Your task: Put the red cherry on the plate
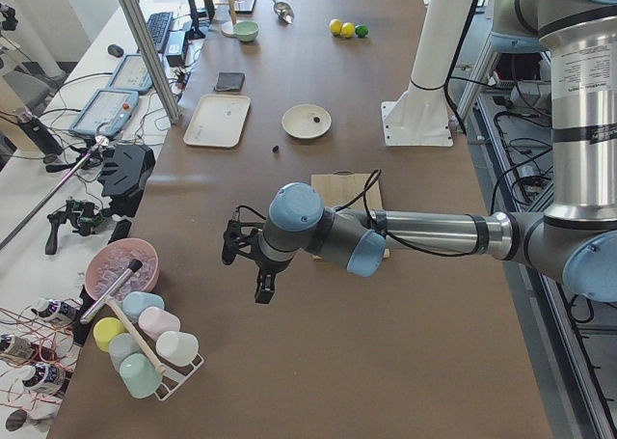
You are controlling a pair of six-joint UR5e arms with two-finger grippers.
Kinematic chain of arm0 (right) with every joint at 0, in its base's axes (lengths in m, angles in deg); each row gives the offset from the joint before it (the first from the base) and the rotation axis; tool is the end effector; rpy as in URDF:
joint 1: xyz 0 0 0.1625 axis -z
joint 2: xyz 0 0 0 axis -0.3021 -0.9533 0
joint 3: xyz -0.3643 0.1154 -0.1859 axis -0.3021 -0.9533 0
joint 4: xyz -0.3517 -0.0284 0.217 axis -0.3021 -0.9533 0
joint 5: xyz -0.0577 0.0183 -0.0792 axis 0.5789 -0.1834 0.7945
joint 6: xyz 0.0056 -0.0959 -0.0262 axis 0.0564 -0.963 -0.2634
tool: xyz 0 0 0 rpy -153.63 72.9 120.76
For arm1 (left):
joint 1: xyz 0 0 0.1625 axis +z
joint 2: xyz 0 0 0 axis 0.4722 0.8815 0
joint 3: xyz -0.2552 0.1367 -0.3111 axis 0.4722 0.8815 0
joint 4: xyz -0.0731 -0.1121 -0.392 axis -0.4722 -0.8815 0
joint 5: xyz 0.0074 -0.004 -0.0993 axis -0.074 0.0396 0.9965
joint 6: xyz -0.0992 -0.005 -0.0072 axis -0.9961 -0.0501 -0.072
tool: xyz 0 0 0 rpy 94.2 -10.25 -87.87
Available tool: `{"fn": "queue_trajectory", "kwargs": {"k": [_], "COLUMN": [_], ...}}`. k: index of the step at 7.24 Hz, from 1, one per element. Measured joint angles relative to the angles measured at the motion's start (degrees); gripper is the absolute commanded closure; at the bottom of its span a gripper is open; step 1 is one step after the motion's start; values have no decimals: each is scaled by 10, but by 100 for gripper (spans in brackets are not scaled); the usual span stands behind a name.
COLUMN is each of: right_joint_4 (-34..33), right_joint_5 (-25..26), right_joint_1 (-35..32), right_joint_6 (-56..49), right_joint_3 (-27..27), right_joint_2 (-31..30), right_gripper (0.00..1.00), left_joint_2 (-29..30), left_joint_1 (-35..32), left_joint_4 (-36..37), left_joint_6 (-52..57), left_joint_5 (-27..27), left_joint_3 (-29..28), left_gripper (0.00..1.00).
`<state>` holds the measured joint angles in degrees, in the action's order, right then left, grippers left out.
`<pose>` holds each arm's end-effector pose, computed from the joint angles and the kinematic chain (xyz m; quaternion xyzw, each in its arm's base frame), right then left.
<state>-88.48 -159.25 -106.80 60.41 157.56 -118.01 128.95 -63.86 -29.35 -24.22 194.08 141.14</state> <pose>0.0582 -0.4797 0.6121 0.0364 -0.3701 -0.0410 0.9274 -0.0789 -0.4495 0.5936 0.1486 0.3960 -0.0641 0.9039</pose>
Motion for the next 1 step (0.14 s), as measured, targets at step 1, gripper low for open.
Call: {"fn": "queue_trajectory", "kwargs": {"k": [1], "right_joint_4": [0], "right_joint_5": [-1], "right_joint_1": [0], "right_joint_6": [0], "right_joint_3": [0], "right_joint_2": [0], "right_gripper": [0], "left_joint_2": [0], "left_joint_1": [0], "left_joint_4": [0], "left_joint_6": [0], "left_joint_5": [1], "left_joint_3": [-1], "left_gripper": [2]}}
